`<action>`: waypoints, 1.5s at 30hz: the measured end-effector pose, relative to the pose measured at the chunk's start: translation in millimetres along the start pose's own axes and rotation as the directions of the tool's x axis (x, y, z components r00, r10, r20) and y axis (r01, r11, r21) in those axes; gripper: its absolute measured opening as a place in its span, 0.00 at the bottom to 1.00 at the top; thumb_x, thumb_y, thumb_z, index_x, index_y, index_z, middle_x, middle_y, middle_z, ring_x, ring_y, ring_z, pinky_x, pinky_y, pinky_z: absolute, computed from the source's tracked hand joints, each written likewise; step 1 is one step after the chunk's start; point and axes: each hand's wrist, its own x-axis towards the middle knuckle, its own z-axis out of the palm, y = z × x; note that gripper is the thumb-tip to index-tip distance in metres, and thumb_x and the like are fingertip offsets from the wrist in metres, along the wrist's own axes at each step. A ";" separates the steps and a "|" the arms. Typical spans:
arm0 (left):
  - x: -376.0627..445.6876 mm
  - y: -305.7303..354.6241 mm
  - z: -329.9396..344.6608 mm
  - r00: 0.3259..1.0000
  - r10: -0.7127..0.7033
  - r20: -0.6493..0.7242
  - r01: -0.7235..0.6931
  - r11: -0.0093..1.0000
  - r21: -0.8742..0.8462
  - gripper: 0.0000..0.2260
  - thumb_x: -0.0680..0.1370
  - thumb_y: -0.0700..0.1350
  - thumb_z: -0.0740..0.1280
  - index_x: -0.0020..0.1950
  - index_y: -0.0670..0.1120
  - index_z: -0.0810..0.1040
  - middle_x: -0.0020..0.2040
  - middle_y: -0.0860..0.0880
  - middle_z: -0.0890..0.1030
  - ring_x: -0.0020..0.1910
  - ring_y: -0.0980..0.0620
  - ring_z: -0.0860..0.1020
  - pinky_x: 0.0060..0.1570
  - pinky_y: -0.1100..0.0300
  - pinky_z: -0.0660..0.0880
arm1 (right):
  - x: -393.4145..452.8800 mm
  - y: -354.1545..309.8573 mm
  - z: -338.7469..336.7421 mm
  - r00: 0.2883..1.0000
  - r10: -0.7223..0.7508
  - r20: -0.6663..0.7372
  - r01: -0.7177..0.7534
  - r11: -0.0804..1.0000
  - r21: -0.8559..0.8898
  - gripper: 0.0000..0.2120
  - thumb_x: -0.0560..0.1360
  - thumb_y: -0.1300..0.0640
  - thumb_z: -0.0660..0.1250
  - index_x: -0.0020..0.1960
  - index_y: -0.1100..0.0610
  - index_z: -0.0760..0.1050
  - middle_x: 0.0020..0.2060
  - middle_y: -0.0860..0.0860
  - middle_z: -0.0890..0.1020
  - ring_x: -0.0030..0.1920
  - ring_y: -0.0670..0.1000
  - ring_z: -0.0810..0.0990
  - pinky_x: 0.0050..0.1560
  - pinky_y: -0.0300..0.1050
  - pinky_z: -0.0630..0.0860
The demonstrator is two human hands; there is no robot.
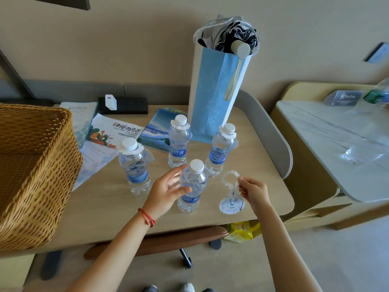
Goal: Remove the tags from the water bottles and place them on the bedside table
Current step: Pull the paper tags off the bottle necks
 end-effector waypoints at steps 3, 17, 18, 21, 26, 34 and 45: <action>0.0 0.3 0.2 1.000 -0.006 -0.001 0.006 1.000 -0.011 0.40 0.54 0.63 0.77 0.62 0.52 0.71 0.61 0.51 0.77 0.58 0.59 0.77 0.56 0.65 0.74 | 21.2 17.6 4.1 0.997 0.003 -0.082 -0.014 0.990 -0.143 0.04 0.73 0.62 0.68 0.44 0.63 0.80 0.29 0.52 0.78 0.29 0.48 0.73 0.33 0.39 0.72; -1.4 1.6 -0.2 0.999 -0.045 -0.023 0.046 0.998 0.032 0.40 0.56 0.63 0.77 0.64 0.51 0.71 0.65 0.48 0.74 0.65 0.52 0.72 0.64 0.55 0.70 | 59.2 47.7 9.1 0.981 -0.035 -0.191 -0.080 0.821 -0.565 0.05 0.75 0.55 0.64 0.45 0.54 0.78 0.38 0.53 0.82 0.40 0.55 0.79 0.39 0.43 0.72; -1.3 2.0 -0.2 0.999 -0.044 -0.021 0.045 0.998 0.033 0.40 0.56 0.63 0.77 0.64 0.52 0.71 0.65 0.49 0.74 0.65 0.53 0.72 0.63 0.56 0.70 | 60.0 48.2 9.6 0.981 -0.038 -0.191 -0.081 0.812 -0.578 0.06 0.75 0.55 0.64 0.45 0.54 0.78 0.38 0.53 0.82 0.40 0.55 0.78 0.38 0.43 0.72; -1.2 3.0 -0.5 0.999 -0.041 -0.013 0.042 0.999 0.035 0.39 0.56 0.63 0.76 0.63 0.52 0.71 0.64 0.52 0.75 0.63 0.57 0.74 0.60 0.63 0.72 | 61.7 49.0 9.9 0.977 -0.042 -0.209 -0.093 0.800 -0.593 0.06 0.75 0.54 0.63 0.46 0.55 0.77 0.39 0.53 0.81 0.40 0.56 0.78 0.38 0.43 0.71; -1.1 6.1 -1.4 1.000 -0.027 0.003 0.027 0.999 0.046 0.40 0.56 0.63 0.76 0.64 0.50 0.71 0.63 0.54 0.75 0.61 0.61 0.74 0.58 0.66 0.72 | 65.9 43.3 8.6 0.961 -0.031 -0.275 -0.125 0.836 -0.534 0.08 0.76 0.53 0.63 0.48 0.56 0.77 0.41 0.55 0.80 0.41 0.56 0.76 0.40 0.44 0.70; 0.8 6.9 -2.6 1.000 -0.017 0.005 0.017 0.998 0.062 0.28 0.68 0.36 0.72 0.67 0.45 0.69 0.64 0.49 0.74 0.64 0.51 0.73 0.58 0.66 0.72 | 61.1 28.1 6.1 0.954 -0.034 -0.299 -0.097 0.906 -0.412 0.12 0.74 0.50 0.66 0.53 0.57 0.77 0.43 0.53 0.79 0.45 0.54 0.75 0.44 0.45 0.71; 20.8 35.2 -4.3 0.992 0.119 -0.045 -0.116 0.990 0.081 0.10 0.75 0.42 0.64 0.55 0.46 0.78 0.55 0.49 0.80 0.55 0.59 0.78 0.58 0.66 0.73 | 14.6 -36.5 23.6 0.951 -0.277 -0.138 0.232 0.933 -0.274 0.09 0.75 0.50 0.66 0.45 0.55 0.79 0.31 0.48 0.80 0.27 0.44 0.73 0.31 0.37 0.71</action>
